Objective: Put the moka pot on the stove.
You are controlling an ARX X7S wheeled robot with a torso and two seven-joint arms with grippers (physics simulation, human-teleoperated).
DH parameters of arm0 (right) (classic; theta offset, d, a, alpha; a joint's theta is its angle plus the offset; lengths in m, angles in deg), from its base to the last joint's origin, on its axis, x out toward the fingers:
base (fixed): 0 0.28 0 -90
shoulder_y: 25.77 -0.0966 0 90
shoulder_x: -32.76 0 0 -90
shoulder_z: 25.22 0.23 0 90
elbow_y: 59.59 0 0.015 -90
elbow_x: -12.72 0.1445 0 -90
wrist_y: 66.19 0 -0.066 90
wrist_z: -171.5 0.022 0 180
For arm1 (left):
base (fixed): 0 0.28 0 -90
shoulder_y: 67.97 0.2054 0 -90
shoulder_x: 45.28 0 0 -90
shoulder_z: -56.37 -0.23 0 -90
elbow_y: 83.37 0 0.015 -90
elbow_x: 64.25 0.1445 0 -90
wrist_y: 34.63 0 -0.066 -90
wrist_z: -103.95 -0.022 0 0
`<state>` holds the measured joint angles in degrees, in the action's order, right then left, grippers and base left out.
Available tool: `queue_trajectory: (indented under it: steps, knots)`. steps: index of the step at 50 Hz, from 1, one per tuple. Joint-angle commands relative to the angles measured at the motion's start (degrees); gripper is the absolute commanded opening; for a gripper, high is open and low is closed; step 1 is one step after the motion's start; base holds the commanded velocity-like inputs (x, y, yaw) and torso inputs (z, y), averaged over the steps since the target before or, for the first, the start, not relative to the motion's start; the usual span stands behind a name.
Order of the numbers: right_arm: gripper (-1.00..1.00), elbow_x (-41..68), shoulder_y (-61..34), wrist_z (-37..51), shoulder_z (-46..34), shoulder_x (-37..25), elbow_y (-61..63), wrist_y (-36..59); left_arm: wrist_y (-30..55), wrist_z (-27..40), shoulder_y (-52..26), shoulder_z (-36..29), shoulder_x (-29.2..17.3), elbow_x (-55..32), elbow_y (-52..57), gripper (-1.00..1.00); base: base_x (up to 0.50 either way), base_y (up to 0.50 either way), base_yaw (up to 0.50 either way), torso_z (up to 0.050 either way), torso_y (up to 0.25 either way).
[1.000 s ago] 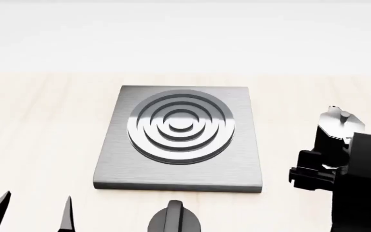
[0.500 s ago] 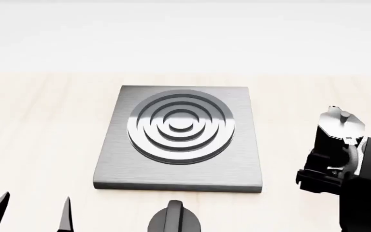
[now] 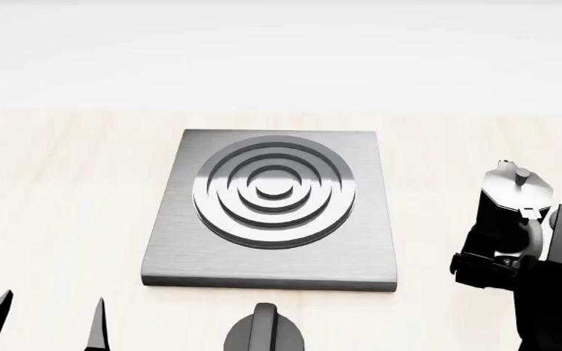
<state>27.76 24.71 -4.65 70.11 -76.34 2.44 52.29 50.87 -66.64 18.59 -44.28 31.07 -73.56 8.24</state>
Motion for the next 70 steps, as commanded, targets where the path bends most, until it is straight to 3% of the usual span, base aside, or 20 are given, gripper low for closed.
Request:
queue_trajectory:
  steps: [1, 21, 22, 39, 48, 60, 66, 70]
  knots:
    - [1.00, -1.12, -2.67, -1.38, -0.46, 0.01, -7.78, -3.24, -0.35, -0.29, -0.17, 0.75, -0.07, -1.44, -0.06, 1.00, 0.00, 0.00, 0.00, 0.000, 0.000]
    - [1.00, -2.36, -5.51, -1.82, -2.06, -0.01, -11.60, -5.01, -0.32, 0.17, -0.66, 0.23, -0.43, -1.78, -0.42, 1.00, 0.00, 0.00, 0.00, 0.000, 0.000]
    - [-1.00, -2.35, -5.55, -1.91, -2.13, 0.01, -11.61, -5.04, -0.37, 0.17, -0.67, 0.21, -0.45, -1.82, -0.44, 1.00, 0.00, 0.00, 0.00, 0.000, 0.000]
    - [-1.00, -5.32, -8.53, -1.20, -4.79, 0.73, -16.81, -9.89, -0.23, 0.58, -0.72, -0.36, -0.74, -2.01, -0.29, 1.00, 0.00, 0.00, 0.00, 0.000, 0.000]
    - [-1.00, -9.37, -14.89, -2.70, -11.16, 3.15, -8.79, -12.86, -0.12, 0.74, -1.16, -0.50, -0.90, -2.26, -0.29, 1.00, 0.00, 0.00, 0.00, 0.000, 0.000]
    - [-1.00, -11.52, -21.87, -4.78, -14.77, 5.67, -21.20, -19.53, 0.42, 0.80, -2.71, -0.85, -0.86, -2.63, -1.56, 1.00, 0.00, 0.00, 0.00, 0.000, 0.000]
    - [-1.00, -12.75, -32.07, -6.81, -16.51, 9.16, -44.48, -32.07, -0.28, 0.98, -1.75, -0.74, -1.22, -2.73, -1.14, 1.00, 0.00, 0.00, 0.00, 0.000, 0.000]
    - [-1.00, -12.90, -34.55, -7.81, -16.54, 10.46, -46.96, -31.99, -0.04, 1.21, -1.07, -0.96, -1.36, -2.74, -0.18, 1.00, 0.00, 0.00, 0.00, 0.000, 0.000]
